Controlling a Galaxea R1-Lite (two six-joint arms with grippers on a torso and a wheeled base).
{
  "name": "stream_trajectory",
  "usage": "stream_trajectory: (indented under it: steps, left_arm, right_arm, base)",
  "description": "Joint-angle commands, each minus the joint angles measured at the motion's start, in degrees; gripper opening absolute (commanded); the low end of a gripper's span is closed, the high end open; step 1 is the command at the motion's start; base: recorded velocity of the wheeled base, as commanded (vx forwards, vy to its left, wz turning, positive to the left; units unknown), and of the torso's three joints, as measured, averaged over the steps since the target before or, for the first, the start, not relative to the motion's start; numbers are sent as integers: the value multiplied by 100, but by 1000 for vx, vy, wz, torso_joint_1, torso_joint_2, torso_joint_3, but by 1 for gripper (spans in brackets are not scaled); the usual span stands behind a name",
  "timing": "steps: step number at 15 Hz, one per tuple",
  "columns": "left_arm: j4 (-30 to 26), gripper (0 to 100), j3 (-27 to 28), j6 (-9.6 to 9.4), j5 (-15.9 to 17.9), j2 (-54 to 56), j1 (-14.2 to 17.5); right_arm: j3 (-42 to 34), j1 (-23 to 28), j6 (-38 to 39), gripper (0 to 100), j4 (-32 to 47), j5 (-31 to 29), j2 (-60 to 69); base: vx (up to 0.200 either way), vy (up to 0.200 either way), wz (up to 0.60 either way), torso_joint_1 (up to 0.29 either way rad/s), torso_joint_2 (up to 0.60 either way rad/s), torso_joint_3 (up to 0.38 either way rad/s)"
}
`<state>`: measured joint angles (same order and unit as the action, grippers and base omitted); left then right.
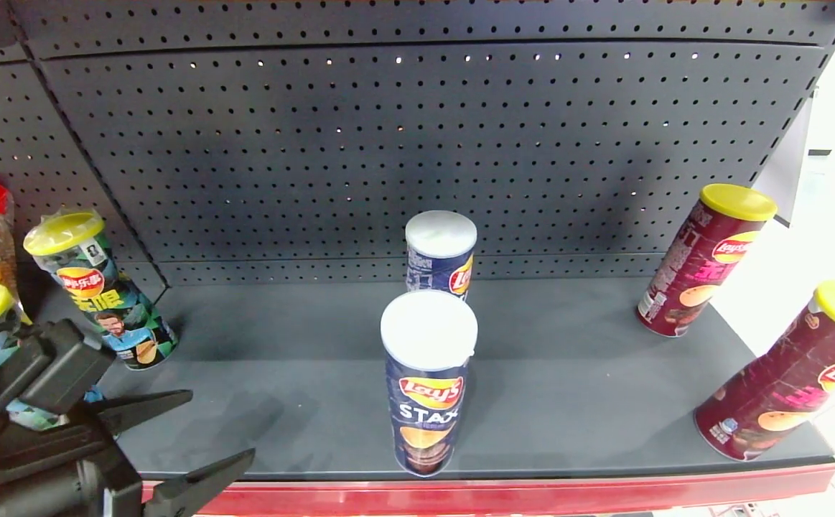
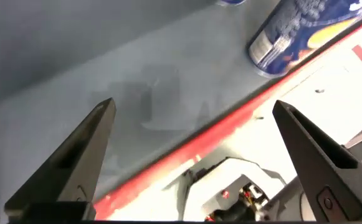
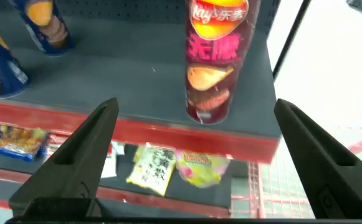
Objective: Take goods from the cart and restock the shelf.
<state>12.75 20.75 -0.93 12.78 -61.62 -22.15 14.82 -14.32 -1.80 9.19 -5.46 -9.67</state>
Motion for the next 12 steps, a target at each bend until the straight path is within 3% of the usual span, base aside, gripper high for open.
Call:
stream_trajectory:
  steps: [1,4,5,6,7,8,10,12]
  left_arm:
    - [-1126,100,8,260,-601,1434,0]
    - [-2585,100,78,673,-1515,2699,9]
    - [-2585,100,78,673,-1515,2699,9]
    - [-3613,100,114,1068,-2033,3596,194]
    - [-3921,100,166,1156,-2069,3816,440]
    - [-4237,100,158,1191,-2069,4053,993]
    - [-4290,100,35,1191,-2060,4325,1943]
    - [-4219,100,-53,1182,-2007,4747,2312]
  right_arm:
    - [100,360,-4,100,452,-219,220]
    - [38,1037,5,100,786,-210,246]
    - [38,1037,5,100,786,-210,246]
    - [-217,1195,5,100,803,-201,448]
    - [-322,1186,5,100,803,-210,527]
    - [-454,1195,5,100,742,-201,545]
    - [-524,1195,-4,100,733,-166,545]
    - [-542,1195,-4,100,733,-122,545]
  base:
    - [0,0,0,0,0,0]
    - [0,0,0,0,0,0]
    - [0,0,0,0,0,0]
    - [0,0,0,0,0,0]
    - [0,0,0,0,0,0]
    - [0,0,0,0,0,0]
    - [0,0,0,0,0,0]
    - [0,0,0,0,0,0]
